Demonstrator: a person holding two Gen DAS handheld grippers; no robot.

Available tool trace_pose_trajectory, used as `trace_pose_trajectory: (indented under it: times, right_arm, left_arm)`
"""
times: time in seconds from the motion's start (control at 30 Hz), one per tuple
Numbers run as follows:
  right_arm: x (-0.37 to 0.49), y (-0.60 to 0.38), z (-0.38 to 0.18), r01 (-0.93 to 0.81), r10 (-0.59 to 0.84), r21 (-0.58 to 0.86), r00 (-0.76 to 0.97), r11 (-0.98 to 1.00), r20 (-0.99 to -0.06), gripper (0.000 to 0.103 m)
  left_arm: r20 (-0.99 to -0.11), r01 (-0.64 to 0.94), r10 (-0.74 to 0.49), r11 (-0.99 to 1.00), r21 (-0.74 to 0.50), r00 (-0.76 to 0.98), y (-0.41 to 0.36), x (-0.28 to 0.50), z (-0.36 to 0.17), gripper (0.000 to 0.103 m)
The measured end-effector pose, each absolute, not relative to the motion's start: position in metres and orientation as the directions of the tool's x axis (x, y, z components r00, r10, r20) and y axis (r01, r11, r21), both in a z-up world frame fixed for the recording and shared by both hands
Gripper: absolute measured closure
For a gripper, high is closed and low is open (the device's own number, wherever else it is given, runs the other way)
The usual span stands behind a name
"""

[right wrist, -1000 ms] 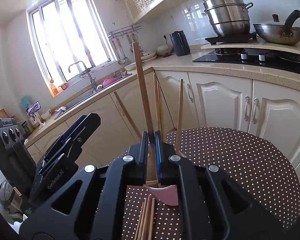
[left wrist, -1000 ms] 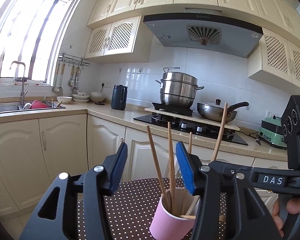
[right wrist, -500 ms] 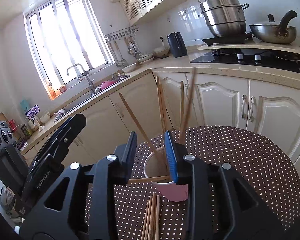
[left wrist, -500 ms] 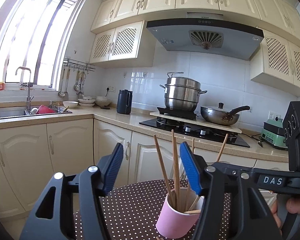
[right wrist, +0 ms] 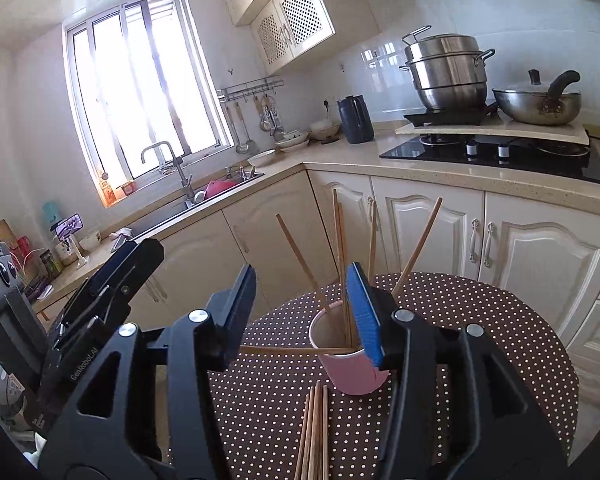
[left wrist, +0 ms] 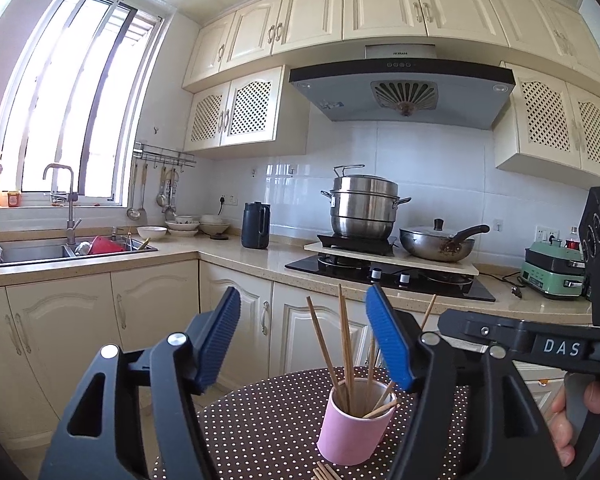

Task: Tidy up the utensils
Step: 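Move both open grippers back down to the chopstick pile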

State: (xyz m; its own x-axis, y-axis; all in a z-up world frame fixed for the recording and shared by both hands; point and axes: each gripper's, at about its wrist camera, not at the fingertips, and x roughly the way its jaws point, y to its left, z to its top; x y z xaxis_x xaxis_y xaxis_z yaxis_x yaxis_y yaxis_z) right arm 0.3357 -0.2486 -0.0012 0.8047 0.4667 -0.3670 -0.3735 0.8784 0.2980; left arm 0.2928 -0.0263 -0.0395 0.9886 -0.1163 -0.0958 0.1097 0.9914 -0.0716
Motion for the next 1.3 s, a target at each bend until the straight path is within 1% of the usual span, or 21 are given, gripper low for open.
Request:
trace_pose_trajectory:
  times: [0.1,0.23,0.43,0.53,0.67,0.77,0.97,1.1,1.2,1.3]
  right_arm:
    - [0.320,-0.247,0.007,-0.375,0.454,0.269,0.814,0.887,-0.361,0.056]
    - [0.300,-0.246,0.011,-0.382,0.449,0.244,0.815,0.891,-0.365,0.056]
    - [0.277,-0.247,-0.002,-0.379,0.440,0.227,0.802,0.897,-0.403,0.056]
    - [0.268,-0.247,-0.013,-0.380,0.442,0.227,0.791,0.897,-0.423,0.056]
    - [0.257,-0.245,-0.032,-0.379,0.431,0.207,0.774,0.902,-0.464,0.056]
    - [0.255,-0.244,-0.050,-0.369,0.419,0.200,0.757,0.908,-0.502,0.056]
    - [0.258,-0.244,-0.089,-0.352,0.398,0.197,0.712,0.915,-0.578,0.056]
    - [0.260,-0.244,-0.116,-0.338,0.389,0.205,0.684,0.919,-0.617,0.056]
    - [0.265,-0.248,-0.135,-0.321,0.384,0.219,0.662,0.921,-0.643,0.056]
    - [0.270,-0.250,-0.151,-0.306,0.373,0.221,0.647,0.926,-0.665,0.056]
  left_arm:
    - [-0.099,0.108,-0.115,0.992,-0.068,0.988,-0.026,0.277,-0.037,0.036]
    - [-0.089,0.136,-0.142,0.988,-0.074,0.986,-0.027,0.252,-0.038,0.036]
    - [-0.146,0.144,-0.150,0.988,-0.052,0.978,-0.034,0.230,-0.053,0.036]
    - [-0.185,0.160,-0.169,0.985,-0.066,0.968,-0.035,0.224,-0.063,0.036]
    - [-0.274,0.183,-0.202,0.979,-0.094,0.940,-0.034,0.225,-0.083,0.036]
    - [-0.388,0.201,-0.229,0.973,-0.113,0.893,-0.037,0.236,-0.105,0.036]
    - [-0.574,0.195,-0.216,0.976,-0.099,0.790,-0.048,0.257,-0.158,0.036]
    - [-0.694,0.173,-0.172,0.983,-0.069,0.699,-0.056,0.273,-0.196,0.036]
    - [-0.753,0.158,-0.162,0.984,-0.077,0.638,-0.058,0.285,-0.219,0.036]
    - [-0.781,0.137,-0.124,0.989,-0.049,0.612,-0.061,0.291,-0.233,0.036]
